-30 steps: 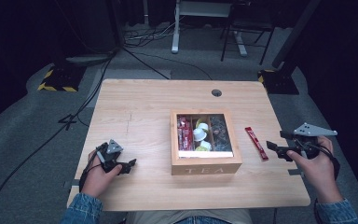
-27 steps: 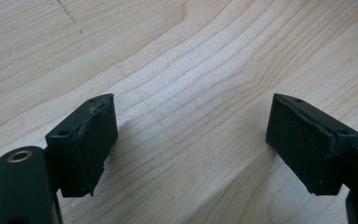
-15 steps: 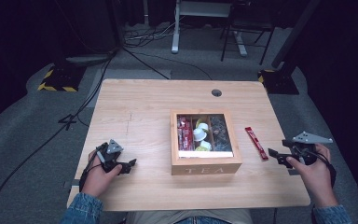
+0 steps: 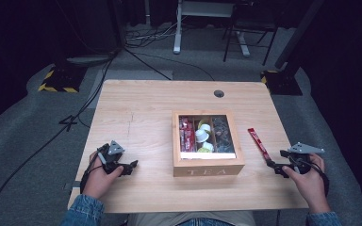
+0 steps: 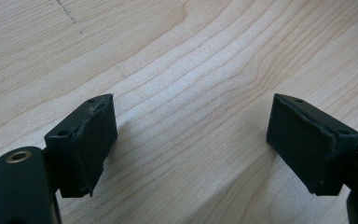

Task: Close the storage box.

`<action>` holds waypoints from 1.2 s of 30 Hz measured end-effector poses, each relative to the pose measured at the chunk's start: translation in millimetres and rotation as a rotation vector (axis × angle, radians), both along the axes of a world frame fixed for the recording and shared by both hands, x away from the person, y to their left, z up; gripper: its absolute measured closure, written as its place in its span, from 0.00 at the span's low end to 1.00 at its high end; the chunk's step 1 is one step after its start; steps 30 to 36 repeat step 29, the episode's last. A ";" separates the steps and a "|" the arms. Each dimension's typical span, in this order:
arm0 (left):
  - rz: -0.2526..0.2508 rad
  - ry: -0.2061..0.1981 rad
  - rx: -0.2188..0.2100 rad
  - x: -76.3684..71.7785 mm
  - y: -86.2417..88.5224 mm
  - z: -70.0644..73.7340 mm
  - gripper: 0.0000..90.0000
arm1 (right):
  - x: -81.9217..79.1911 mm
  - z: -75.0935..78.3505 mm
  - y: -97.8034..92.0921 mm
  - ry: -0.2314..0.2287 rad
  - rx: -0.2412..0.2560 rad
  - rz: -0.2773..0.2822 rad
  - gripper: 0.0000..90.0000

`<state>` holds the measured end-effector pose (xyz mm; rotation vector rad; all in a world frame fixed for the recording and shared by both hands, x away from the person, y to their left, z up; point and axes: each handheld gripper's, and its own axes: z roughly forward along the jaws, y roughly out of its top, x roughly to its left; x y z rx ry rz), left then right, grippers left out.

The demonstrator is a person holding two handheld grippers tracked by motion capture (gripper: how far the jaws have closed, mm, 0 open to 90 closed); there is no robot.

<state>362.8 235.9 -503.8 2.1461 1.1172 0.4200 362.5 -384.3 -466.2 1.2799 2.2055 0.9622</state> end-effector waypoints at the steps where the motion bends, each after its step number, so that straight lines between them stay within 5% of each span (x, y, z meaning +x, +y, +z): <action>1: 0.000 0.000 0.000 0.1 -0.1 0.0 0.18 | -0.7 -1.9 0.1 0.004 -0.001 0.001 0.25; 18: 0.000 0.003 0.002 0.8 -0.8 0.2 0.18 | -6.5 -32.6 8.2 0.012 -0.026 0.041 0.22; 19: 0.003 0.004 0.001 0.8 -1.0 0.1 0.17 | -6.1 -36.8 7.0 0.007 0.000 0.024 0.17; 36: 0.011 0.000 0.001 0.8 -1.8 -0.2 0.17 | -5.7 -37.4 6.7 0.007 0.007 0.026 0.17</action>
